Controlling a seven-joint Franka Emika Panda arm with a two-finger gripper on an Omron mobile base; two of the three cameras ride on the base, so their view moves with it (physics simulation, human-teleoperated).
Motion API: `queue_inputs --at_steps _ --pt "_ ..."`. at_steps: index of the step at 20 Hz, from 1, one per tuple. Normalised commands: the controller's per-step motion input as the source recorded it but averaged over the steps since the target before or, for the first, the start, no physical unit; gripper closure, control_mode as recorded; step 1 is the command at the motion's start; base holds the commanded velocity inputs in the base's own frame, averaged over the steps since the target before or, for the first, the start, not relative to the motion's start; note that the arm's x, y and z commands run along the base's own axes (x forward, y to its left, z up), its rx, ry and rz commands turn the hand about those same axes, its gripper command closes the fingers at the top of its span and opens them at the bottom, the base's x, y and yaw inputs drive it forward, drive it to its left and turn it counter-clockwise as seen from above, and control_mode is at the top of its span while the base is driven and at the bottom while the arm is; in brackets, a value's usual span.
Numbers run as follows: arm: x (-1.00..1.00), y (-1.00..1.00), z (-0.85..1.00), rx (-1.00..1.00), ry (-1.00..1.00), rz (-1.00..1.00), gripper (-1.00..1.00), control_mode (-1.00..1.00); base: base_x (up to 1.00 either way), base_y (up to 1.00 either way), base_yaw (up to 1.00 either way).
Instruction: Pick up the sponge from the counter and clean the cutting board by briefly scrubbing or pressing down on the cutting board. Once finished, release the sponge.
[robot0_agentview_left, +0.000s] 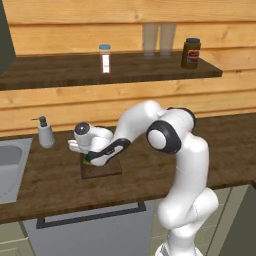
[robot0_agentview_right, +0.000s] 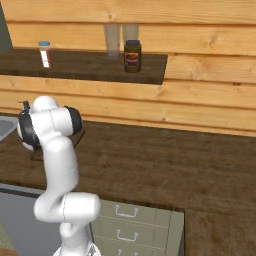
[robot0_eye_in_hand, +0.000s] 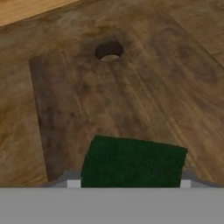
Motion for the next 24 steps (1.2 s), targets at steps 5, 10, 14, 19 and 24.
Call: queue_inputs --at_steps 5,10,14,19,24 --pt "0.50 -0.05 -0.08 0.00 0.00 0.00 1.00 -1.00 0.00 0.00 0.00" --pt "0.52 0.00 -0.18 0.00 0.00 0.00 1.00 -1.00 0.00 0.00 0.00" --pt "0.60 0.00 -0.15 0.00 0.00 0.00 1.00 -1.00 0.00 0.00 0.00" --pt "0.61 0.00 -0.16 0.00 0.00 0.00 1.00 -1.00 0.00 0.00 0.00" --pt "0.35 -0.19 -0.20 0.00 0.00 -0.02 1.00 -1.00 0.00 0.00 0.00"
